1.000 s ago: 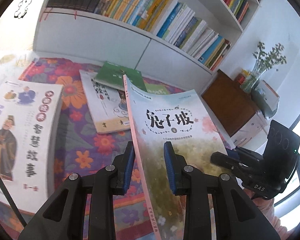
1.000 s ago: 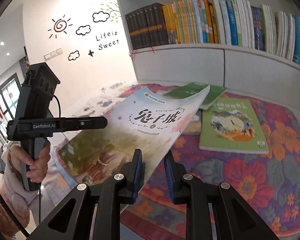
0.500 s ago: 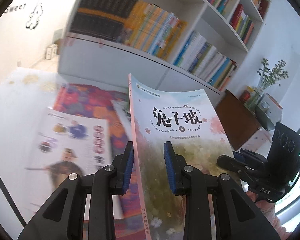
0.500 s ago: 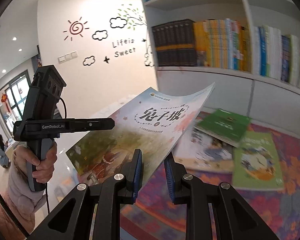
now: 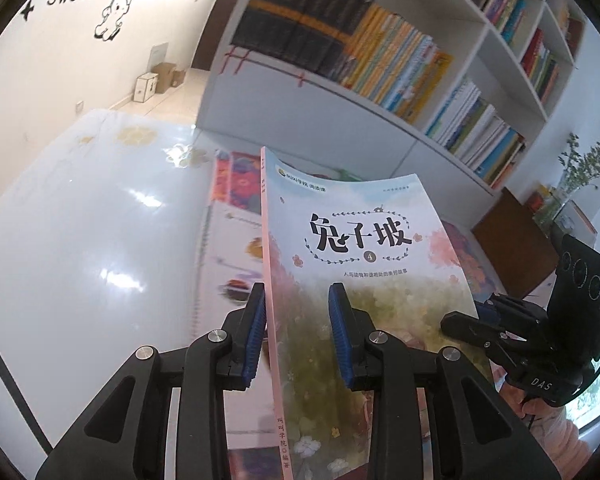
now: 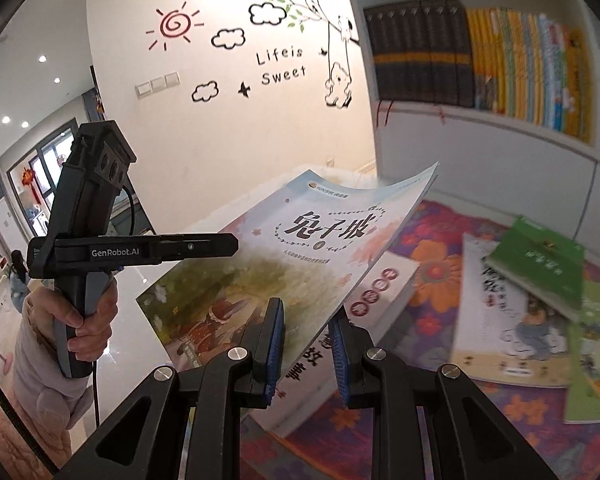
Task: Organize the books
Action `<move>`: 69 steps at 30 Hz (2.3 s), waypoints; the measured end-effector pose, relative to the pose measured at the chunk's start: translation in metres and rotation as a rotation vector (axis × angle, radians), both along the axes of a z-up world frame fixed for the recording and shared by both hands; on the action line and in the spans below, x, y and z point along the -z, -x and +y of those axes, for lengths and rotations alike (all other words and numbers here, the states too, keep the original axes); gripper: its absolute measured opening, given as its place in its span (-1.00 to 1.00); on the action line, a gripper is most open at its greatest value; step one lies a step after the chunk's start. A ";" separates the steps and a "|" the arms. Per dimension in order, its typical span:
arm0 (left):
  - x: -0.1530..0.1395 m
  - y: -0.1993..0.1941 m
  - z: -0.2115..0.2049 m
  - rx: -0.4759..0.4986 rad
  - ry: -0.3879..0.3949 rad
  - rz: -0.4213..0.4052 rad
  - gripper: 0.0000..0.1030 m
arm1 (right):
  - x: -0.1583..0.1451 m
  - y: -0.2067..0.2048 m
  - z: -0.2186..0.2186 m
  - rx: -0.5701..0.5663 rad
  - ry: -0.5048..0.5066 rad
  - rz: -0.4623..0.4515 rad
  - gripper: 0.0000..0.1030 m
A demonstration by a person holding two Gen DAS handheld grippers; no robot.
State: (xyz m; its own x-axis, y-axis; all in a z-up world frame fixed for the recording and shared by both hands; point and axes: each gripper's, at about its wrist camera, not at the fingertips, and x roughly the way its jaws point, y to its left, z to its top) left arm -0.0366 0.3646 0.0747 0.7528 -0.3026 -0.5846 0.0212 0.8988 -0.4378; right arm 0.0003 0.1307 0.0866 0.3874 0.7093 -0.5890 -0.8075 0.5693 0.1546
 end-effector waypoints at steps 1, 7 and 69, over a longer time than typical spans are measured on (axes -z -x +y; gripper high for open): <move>0.004 -0.001 0.003 -0.001 -0.002 0.003 -0.46 | 0.006 -0.004 0.006 -0.003 0.004 0.016 -0.58; 0.027 -0.011 0.011 0.009 -0.008 0.023 -0.43 | 0.028 -0.021 0.022 -0.006 0.013 0.077 -0.58; 0.056 -0.011 0.001 -0.088 -0.184 0.045 -0.27 | 0.065 -0.035 0.021 0.149 0.112 0.296 -0.41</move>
State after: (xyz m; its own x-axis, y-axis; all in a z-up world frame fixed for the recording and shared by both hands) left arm -0.0255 0.3658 0.0191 0.7435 -0.1214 -0.6577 -0.0768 0.9614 -0.2644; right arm 0.0351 0.1520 0.0215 0.2830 0.5825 -0.7620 -0.6437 0.7043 0.2993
